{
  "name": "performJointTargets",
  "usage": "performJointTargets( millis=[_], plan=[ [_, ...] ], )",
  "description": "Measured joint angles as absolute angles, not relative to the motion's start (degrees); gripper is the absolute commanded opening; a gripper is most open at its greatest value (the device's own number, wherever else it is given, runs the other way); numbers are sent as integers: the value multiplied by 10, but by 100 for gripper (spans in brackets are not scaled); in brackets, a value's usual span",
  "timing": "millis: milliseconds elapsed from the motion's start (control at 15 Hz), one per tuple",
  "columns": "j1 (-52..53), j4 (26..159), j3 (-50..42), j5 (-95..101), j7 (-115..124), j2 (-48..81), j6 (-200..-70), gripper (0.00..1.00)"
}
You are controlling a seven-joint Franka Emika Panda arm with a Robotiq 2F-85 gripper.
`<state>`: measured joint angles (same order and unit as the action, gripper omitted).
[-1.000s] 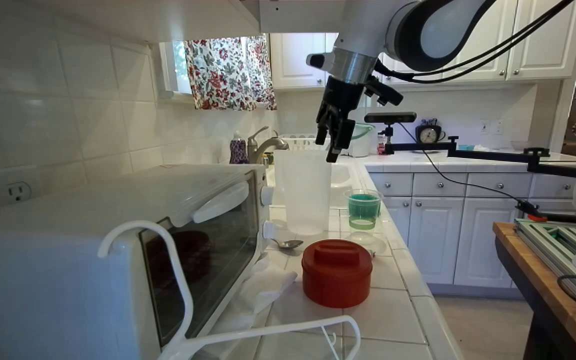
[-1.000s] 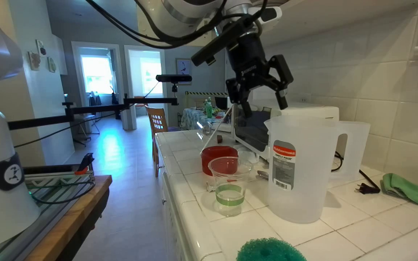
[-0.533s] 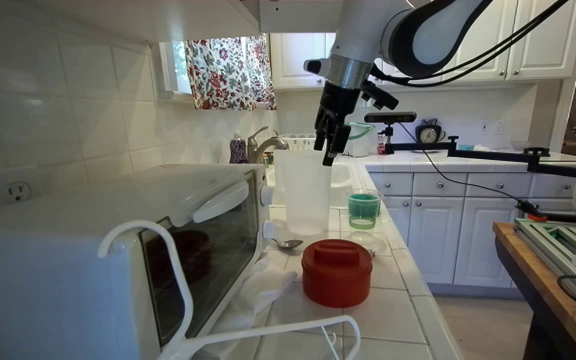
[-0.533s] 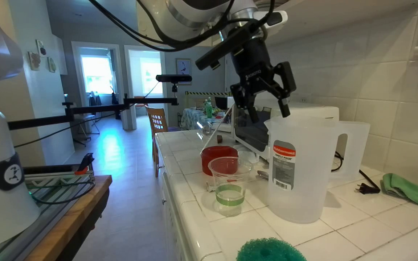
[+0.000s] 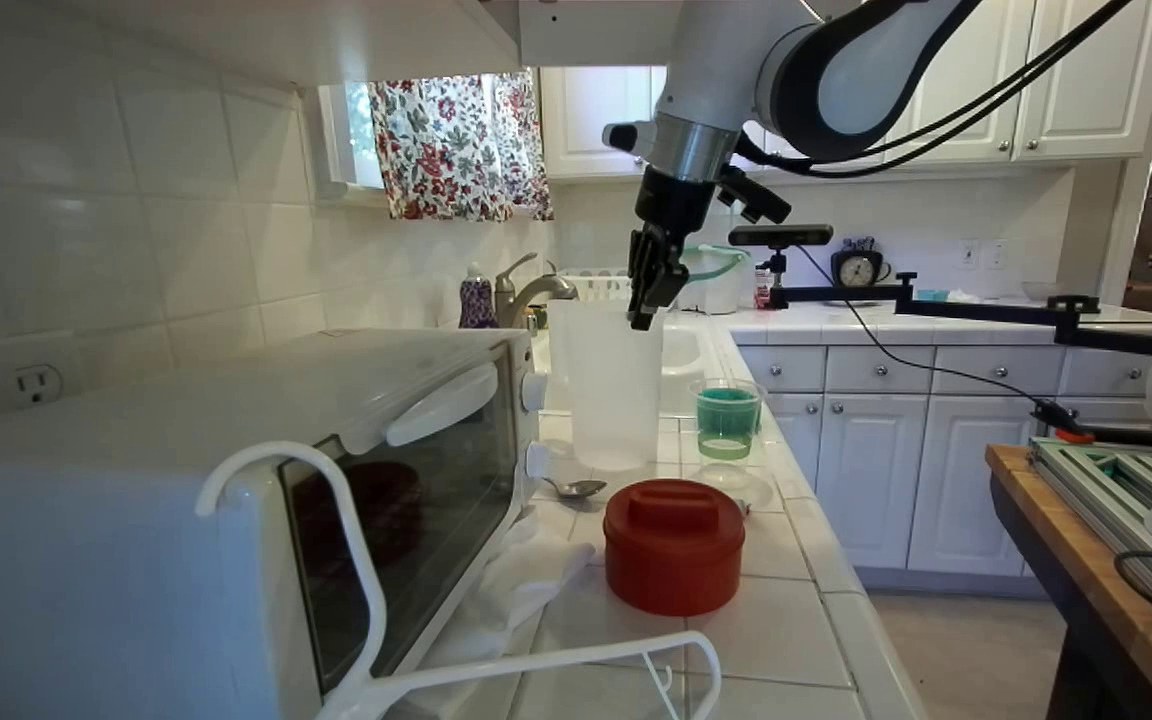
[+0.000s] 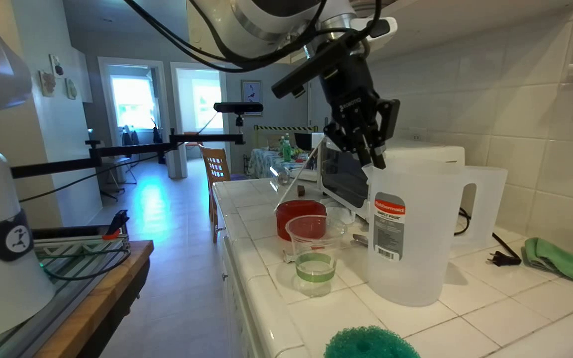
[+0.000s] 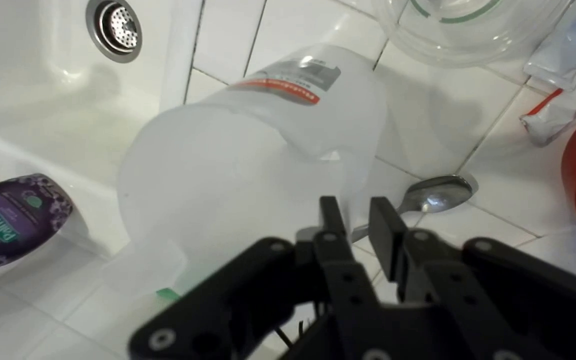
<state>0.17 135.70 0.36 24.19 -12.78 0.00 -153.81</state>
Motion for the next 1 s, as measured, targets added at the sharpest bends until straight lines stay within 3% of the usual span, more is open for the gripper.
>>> performJointTargets(
  millis=[1000],
  plan=[
    [14, 1357, 17, 270, -84, -6, -1544, 1]
  ],
)
